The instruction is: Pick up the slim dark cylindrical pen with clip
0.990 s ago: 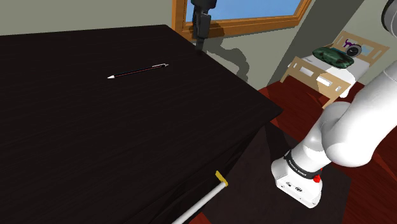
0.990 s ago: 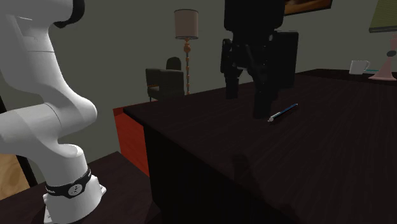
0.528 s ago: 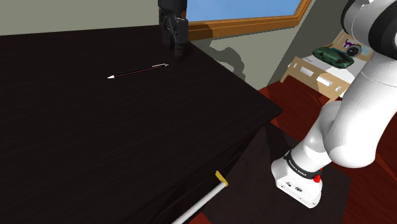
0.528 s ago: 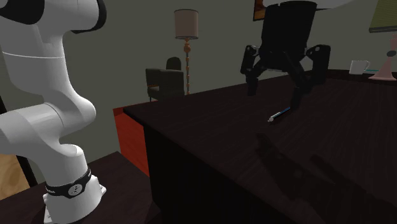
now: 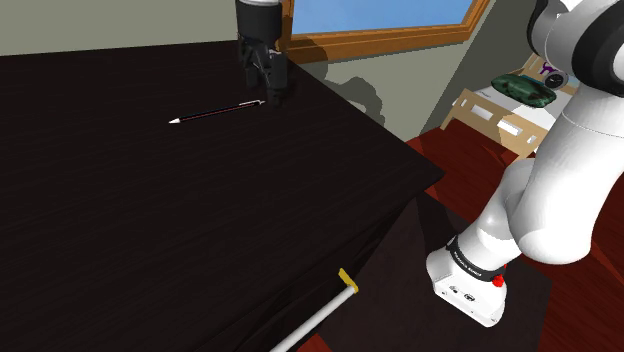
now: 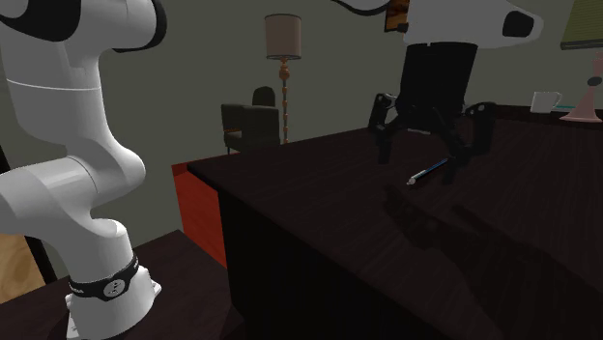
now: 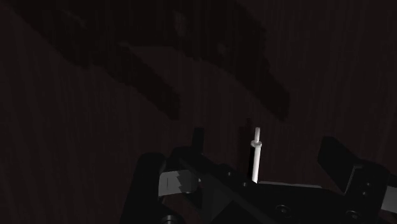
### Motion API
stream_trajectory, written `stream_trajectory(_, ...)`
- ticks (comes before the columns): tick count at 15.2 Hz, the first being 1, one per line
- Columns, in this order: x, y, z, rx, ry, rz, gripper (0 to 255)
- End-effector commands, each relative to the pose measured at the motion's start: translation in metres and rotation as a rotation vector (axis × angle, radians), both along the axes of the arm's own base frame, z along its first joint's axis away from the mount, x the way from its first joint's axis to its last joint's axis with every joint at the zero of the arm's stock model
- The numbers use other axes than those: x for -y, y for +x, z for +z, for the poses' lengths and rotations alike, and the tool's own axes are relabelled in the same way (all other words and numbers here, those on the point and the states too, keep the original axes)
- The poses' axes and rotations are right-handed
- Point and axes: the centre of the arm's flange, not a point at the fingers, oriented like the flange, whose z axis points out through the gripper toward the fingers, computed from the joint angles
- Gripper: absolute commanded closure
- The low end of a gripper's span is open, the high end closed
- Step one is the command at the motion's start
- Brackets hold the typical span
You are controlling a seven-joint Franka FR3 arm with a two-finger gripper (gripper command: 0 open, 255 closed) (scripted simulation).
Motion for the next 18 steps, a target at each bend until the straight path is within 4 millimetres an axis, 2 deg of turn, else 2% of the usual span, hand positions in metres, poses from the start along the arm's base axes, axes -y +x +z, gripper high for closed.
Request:
stream_trajectory(1, -0.001, -0.001, -0.008, 0.0, 0.0, 0.0, 0)
stream_trajectory(2, -0.001, -0.001, -0.008, 0.0, 0.0, 0.0, 0)
stream_trajectory(3, -0.001, -0.001, -0.007, 0.0, 0.0, 0.0, 255)
stream_trajectory(12, -0.001, -0.001, -0.008, 0.0, 0.0, 0.0, 255)
stream_trajectory(18, -0.001, -0.001, 0.024, 0.0, 0.0, 0.0, 255)
